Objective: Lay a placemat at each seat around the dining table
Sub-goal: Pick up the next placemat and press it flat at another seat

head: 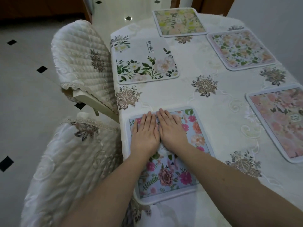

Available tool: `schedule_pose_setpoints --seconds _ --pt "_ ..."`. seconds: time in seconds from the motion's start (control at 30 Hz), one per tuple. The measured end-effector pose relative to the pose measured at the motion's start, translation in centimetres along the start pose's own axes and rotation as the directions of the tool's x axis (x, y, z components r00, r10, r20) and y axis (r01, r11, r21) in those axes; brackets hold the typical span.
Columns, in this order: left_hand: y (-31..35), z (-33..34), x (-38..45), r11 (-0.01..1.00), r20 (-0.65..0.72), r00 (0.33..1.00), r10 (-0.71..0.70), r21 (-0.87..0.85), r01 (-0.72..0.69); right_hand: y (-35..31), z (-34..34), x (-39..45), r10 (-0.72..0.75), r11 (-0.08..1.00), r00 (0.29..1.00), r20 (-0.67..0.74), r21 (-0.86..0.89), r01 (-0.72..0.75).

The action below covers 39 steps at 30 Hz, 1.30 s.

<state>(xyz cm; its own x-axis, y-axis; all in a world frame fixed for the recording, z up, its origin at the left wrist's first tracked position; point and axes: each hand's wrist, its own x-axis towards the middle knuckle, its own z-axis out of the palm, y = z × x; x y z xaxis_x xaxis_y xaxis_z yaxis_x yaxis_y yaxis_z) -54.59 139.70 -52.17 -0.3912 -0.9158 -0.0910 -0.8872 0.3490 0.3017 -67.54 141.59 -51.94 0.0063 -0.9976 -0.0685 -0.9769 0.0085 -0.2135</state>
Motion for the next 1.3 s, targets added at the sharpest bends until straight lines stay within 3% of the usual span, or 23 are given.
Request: schedule_pose_setpoints --seconds 0.3,0.67,0.93,1.3 --pt "-0.1 0.1 0.0 0.994 -0.041 0.993 -0.109 -0.008 0.109 0.2 0.1 0.3 0.08 0.996 0.996 0.033 -0.031 -0.079" --pt "-0.7 -0.2 -0.4 0.993 -0.081 0.991 -0.11 0.029 0.113 1.8 -0.4 -0.5 0.209 0.978 0.978 -0.008 -0.018 -0.209" --pt "-2.2 -0.5 -1.1 0.995 -0.035 0.997 -0.075 0.059 0.077 2.5 -0.8 -0.7 0.295 0.955 0.955 -0.006 0.003 -0.295" --pt "-2.3 -0.7 -1.3 0.995 -0.007 0.999 -0.052 0.087 0.052 8.4 -2.0 -3.2 0.289 0.957 0.957 -0.026 0.033 -0.288"
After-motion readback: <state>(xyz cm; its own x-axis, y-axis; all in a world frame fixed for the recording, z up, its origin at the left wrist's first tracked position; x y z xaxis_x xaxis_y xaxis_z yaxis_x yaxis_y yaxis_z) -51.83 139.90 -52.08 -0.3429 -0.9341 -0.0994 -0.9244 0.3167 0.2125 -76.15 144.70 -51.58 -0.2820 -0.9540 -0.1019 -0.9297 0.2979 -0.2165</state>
